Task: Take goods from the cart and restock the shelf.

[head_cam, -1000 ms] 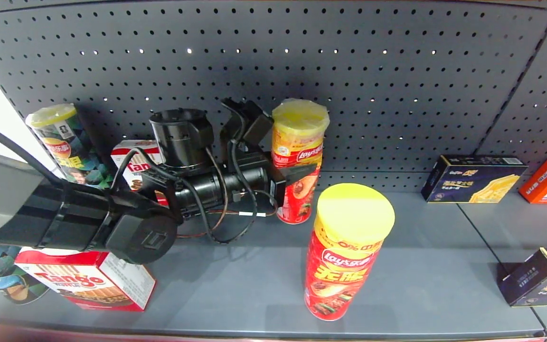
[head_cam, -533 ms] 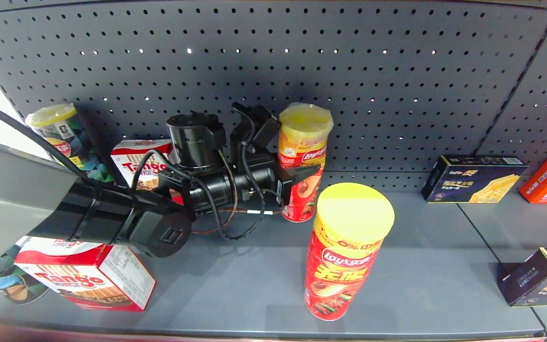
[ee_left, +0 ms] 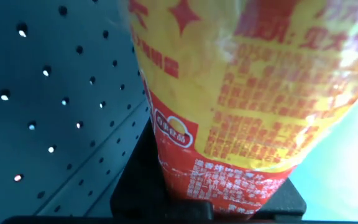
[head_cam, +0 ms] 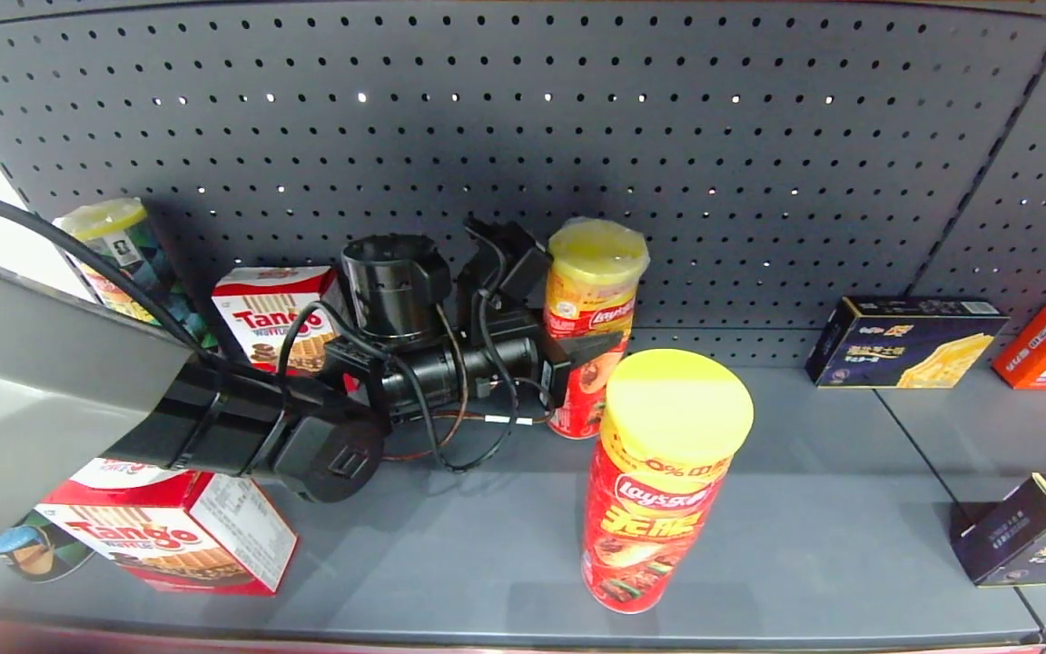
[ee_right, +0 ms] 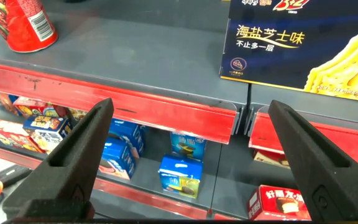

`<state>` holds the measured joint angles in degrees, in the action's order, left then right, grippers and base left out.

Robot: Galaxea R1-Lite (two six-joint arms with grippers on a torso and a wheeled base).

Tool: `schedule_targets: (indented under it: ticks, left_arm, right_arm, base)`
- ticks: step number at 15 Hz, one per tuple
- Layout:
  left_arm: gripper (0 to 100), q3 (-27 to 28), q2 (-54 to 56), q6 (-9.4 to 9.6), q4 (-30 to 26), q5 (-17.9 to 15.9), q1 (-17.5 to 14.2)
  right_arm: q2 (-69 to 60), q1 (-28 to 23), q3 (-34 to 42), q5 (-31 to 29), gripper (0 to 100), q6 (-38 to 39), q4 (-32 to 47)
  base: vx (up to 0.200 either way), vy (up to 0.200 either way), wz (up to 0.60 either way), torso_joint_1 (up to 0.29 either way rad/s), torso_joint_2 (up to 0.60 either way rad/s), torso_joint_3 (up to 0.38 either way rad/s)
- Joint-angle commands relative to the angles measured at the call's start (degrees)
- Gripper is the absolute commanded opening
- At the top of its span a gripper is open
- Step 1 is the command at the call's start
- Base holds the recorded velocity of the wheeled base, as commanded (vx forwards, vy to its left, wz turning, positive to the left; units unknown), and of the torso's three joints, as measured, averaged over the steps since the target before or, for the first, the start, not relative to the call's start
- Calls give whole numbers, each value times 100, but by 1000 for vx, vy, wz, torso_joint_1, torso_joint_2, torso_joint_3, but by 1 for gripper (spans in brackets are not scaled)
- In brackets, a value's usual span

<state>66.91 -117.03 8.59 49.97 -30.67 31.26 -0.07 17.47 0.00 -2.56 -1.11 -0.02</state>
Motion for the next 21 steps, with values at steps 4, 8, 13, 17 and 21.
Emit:
schedule_targets:
  ticks: [4,8,13,17,21]
  left_arm:
    - [100,-64,-39,-7,4,17,3]
    - [100,-196,110,2,13,35,-6]
    - [100,-1119,1095,-16,-268,545,100]
    - [100,-1374,1666,-16,-963,1072,197]
    - [100,-1154,1692,46,-1850,1643,205]
  right_arm:
    - [7,2,0,1,100,-3,2]
    - [7,2,0,1,100,-3,2]
    - [7,2,0,1,100,-3,2]
    - [7,2,0,1,100,-3,-6]
    - [7,2,0,1,100,-3,2]
  base:
    - [0,0,0,0,0,0]
    - [0,0,0,0,0,0]
    - [0,0,0,0,0,0]
    - [0,0,0,0,0,0]
    - [0,0,0,0,0,0]
